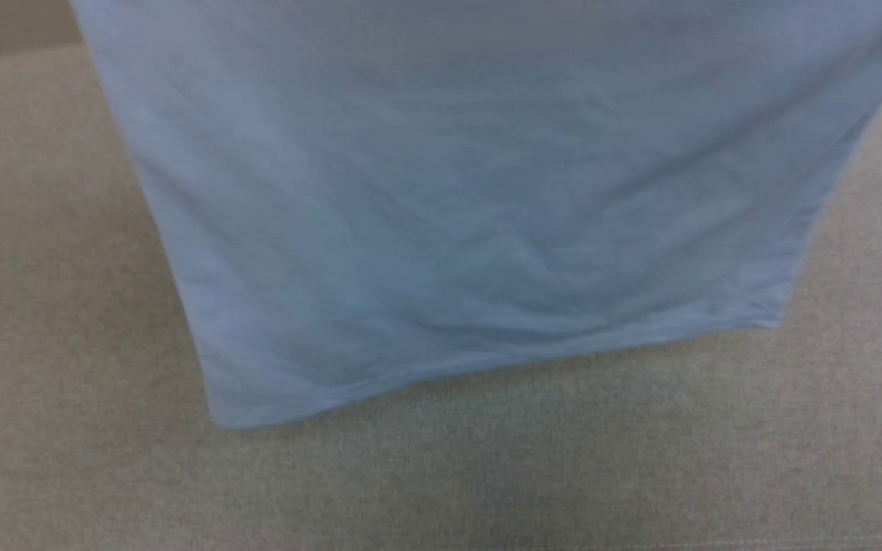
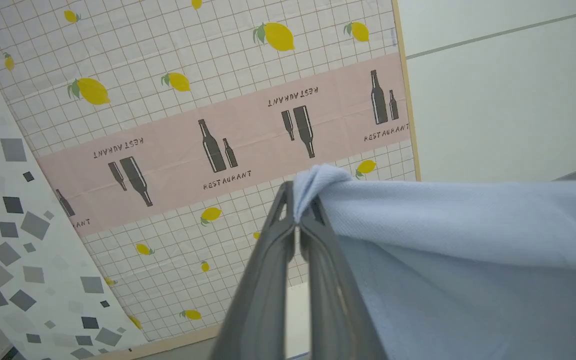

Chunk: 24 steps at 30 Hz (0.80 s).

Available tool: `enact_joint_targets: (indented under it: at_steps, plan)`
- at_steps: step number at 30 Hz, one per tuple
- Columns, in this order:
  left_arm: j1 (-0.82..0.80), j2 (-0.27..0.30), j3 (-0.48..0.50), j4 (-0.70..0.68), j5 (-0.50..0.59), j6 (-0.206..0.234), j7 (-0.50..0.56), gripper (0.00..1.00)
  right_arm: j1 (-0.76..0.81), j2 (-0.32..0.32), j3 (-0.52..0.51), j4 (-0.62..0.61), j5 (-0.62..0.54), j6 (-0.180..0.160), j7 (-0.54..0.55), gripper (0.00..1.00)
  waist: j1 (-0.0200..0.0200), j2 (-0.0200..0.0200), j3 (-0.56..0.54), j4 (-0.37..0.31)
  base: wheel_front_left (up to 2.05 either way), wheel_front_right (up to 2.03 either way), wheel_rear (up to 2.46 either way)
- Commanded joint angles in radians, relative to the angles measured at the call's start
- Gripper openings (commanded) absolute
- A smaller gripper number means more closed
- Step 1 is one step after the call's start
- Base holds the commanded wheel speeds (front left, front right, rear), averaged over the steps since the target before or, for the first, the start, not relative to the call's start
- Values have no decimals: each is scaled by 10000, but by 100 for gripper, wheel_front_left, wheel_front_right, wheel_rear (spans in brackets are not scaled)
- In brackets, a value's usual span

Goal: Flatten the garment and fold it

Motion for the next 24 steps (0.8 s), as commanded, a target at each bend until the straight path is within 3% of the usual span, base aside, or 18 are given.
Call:
enact_joint_targets:
  at_steps: [1,6,10,18,24]
  plan:
    - [-701,-213,-122,436,221,-247,114,0,-598,-92,189,311,-45,-15,-255,0,0,0,1307,-66,0,0,0]
    - [-3429,-940,-705,2501,1202,-1314,329,0,-2904,-302,1087,1835,-440,-15,-1354,0,0,0,2624,-143,0,0,0]
    - [-5520,-1702,-1081,4170,1929,-1892,196,0,-4544,-419,1983,3054,-792,-15,-2290,0,0,0,3444,-180,0,0,0]
    - [-8567,-2979,-1650,7119,2933,-2362,-1019,0,-7324,-405,3114,5359,-1242,-15,-4553,0,0,0,4563,-105,0,0,0]
    - [-9308,-3485,-1983,8531,3190,-2460,-2096,0,-8213,-223,3893,6658,-1117,-15,-5480,0,0,0,4980,3,0,0,0]
